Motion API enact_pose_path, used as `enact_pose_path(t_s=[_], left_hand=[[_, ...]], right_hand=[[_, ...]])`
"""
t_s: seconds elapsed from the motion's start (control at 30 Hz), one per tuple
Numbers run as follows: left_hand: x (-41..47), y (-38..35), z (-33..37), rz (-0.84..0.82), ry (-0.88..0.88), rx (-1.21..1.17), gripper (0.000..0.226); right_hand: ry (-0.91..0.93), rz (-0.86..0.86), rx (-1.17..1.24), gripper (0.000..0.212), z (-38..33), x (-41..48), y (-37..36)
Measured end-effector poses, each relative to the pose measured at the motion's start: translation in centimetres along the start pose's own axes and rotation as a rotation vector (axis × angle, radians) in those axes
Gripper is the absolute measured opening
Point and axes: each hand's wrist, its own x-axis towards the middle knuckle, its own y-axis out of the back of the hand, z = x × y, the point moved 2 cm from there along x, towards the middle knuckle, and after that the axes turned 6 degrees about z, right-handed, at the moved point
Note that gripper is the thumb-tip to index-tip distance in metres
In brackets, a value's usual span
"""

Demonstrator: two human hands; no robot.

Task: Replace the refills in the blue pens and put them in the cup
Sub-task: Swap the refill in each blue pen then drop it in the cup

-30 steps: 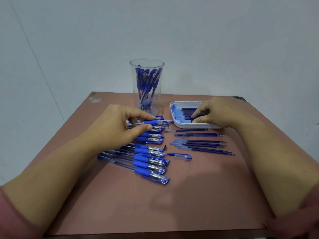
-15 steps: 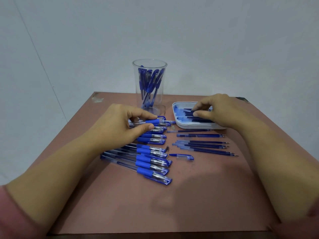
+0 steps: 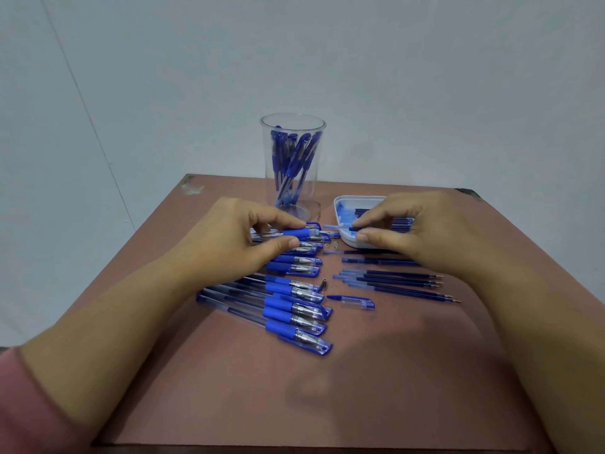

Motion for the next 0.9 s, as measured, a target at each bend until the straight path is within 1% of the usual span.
enact_pose_path(t_s=[0.1,0.2,0.37,0.67,0.83,0.9], left_hand=[[0.0,0.0,0.0,0.002,0.015,-0.019,0.026],[0.0,0.0,0.1,0.002,0.015,-0.037,0.024],[0.0,0.1,0.0,0.002,0.020,-0.057,0.023],[0.1,0.0,-0.4,0.000,0.021,-0.015,0.025],[0.0,-0.2,-0.2,-0.037,-0.021,0.025,0.023],[-0.1,-0.4,0.1,-0.061,-0.047,0.017,0.022]], right_hand=[[-0.010,-0.010,-0.003,0.013,0.2,0.1,-0.3],[-0.018,-0.015,-0.005,0.017,0.4,0.1,-0.4],[0.005,-0.017,0.007,0.013,0.5,0.1,-0.8],[0.034,-0.063,0.046,0.016,0.4,0.1,-1.5],[0.042,-0.077,0.039,0.015,0.8,0.1,-1.8],[0.062,-0.095,0.031,0.019,0.6,0.1,-2.2]])
